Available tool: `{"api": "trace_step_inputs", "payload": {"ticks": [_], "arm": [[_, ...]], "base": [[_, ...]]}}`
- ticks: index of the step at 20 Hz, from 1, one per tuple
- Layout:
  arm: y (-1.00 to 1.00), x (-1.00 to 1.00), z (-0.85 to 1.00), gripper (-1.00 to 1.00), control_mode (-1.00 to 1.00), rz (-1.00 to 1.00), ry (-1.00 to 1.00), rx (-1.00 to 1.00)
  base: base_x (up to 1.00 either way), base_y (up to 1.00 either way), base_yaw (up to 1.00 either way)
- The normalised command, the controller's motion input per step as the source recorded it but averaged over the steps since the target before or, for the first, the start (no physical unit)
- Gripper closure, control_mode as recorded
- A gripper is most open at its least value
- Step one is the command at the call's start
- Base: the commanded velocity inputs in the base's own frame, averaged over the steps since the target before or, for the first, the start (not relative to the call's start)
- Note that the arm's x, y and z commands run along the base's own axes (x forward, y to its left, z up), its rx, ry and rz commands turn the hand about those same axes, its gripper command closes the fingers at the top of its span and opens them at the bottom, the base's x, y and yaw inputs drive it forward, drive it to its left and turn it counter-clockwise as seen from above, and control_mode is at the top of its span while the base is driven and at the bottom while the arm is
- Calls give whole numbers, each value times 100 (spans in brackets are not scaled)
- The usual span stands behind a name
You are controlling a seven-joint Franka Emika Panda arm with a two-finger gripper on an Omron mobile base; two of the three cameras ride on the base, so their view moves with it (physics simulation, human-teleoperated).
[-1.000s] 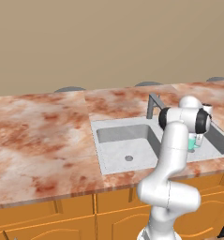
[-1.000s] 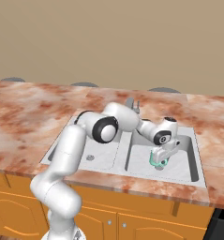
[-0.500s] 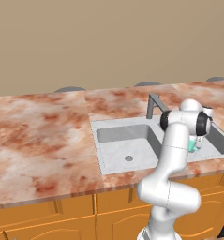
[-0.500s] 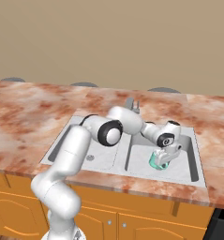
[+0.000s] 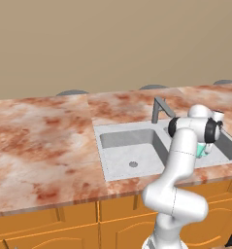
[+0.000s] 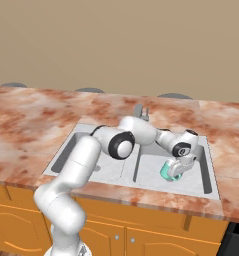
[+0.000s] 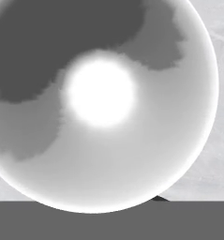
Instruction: Place the cup in the left basin and the mug in the right basin of the sink.
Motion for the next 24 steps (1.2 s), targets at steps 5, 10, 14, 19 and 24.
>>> {"api": "trace_step_inputs", "payload": {"ticks": [5, 10, 14, 19, 24], "arm": [[2, -6, 0, 100, -100, 1, -3, 2], [9, -18, 0, 100, -100, 0, -5, 0], [11, -22, 0, 100, -100, 0, -7, 0], [20, -21, 0, 100, -100, 0, -6, 0], [28, -17, 0, 100, -100, 0, -2, -5]], "base": [[0, 0, 0], [0, 0, 0], [0, 0, 0], [0, 0, 0], [0, 0, 0]]}}
